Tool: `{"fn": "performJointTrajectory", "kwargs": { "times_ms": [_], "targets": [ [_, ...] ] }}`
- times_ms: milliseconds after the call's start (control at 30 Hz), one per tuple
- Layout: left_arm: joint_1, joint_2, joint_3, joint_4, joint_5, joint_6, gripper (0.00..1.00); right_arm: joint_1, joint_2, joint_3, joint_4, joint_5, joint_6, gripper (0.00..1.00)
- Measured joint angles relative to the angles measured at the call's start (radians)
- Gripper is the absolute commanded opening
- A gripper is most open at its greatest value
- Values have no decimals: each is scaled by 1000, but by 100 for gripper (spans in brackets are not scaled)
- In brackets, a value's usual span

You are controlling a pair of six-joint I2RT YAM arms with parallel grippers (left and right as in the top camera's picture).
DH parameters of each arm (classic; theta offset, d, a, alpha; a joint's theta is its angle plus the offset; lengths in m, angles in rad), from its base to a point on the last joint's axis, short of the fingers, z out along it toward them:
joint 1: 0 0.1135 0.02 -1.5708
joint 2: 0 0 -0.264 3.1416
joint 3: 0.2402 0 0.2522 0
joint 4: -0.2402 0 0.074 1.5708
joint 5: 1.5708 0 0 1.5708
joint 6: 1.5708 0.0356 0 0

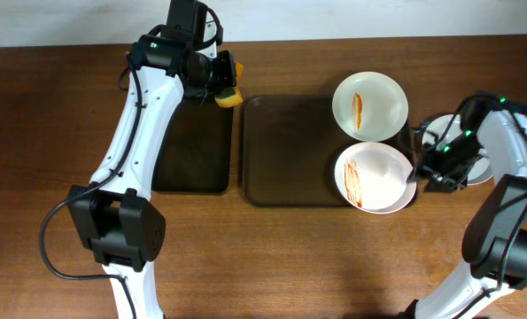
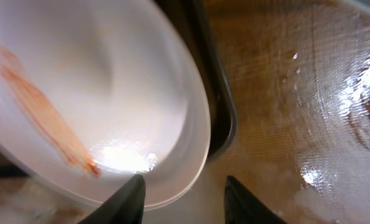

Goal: Clean dirty plates on tray and stack at the side
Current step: 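Grasp the next plate rim with the right gripper and bring sponge over it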

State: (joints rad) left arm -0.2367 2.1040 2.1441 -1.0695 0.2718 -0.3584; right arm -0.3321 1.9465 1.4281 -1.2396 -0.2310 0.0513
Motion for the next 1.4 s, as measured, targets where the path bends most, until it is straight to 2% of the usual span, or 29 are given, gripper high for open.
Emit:
{"fn": "performJointTrajectory", "kwargs": {
  "times_ms": [33,133,200,300,467,667,733,833,867,900,1000,1033,1067,1167,1267,1300,1367,1400],
  "targets": [
    [0,0,0,0,0,0,0,5,0,-40,45,12,3,27],
    [0,0,0,0,0,0,0,14,2,-110,115,28,19,18],
    [0,0,0,0,-1,0,0,30,2,-122,143,31,29,6],
    [0,0,0,0,-1,0,0,57,1,-125,149,31,39,4],
    [0,0,0,0,-1,0,0,212,-1,-125,146,27,87,4],
    [0,0,0,0,0,0,0,504,-7,-130,434,49,426,4],
    [-2,0,0,1,-1,0,0,602,-6,-130,468,120,557,4],
    [-3,0,0,0,-1,0,0,681,-7,-130,470,195,636,4],
    [-4,0,0,0,-1,0,0,694,-7,-130,470,208,652,7],
    [-5,0,0,0,-1,0,0,696,-7,-130,471,215,657,17],
    [-5,0,0,1,-1,0,0,680,-6,-129,485,231,597,57],
    [-5,0,0,1,-1,0,0,669,-7,-127,509,224,534,62],
    [-7,0,0,2,-1,0,0,660,-7,-125,539,212,479,62],
    [-22,2,0,4,-3,0,0,634,-6,-111,604,193,269,54],
    [-48,35,0,5,-10,0,0,633,-6,-111,637,179,188,45],
    [-53,49,0,5,-11,0,0,633,3,-109,644,164,176,38],
    [-54,70,0,5,-13,0,0,633,40,-108,648,140,159,12],
    [-54,77,0,5,-15,0,0,633,55,-108,648,134,166,4]
  ]
}}
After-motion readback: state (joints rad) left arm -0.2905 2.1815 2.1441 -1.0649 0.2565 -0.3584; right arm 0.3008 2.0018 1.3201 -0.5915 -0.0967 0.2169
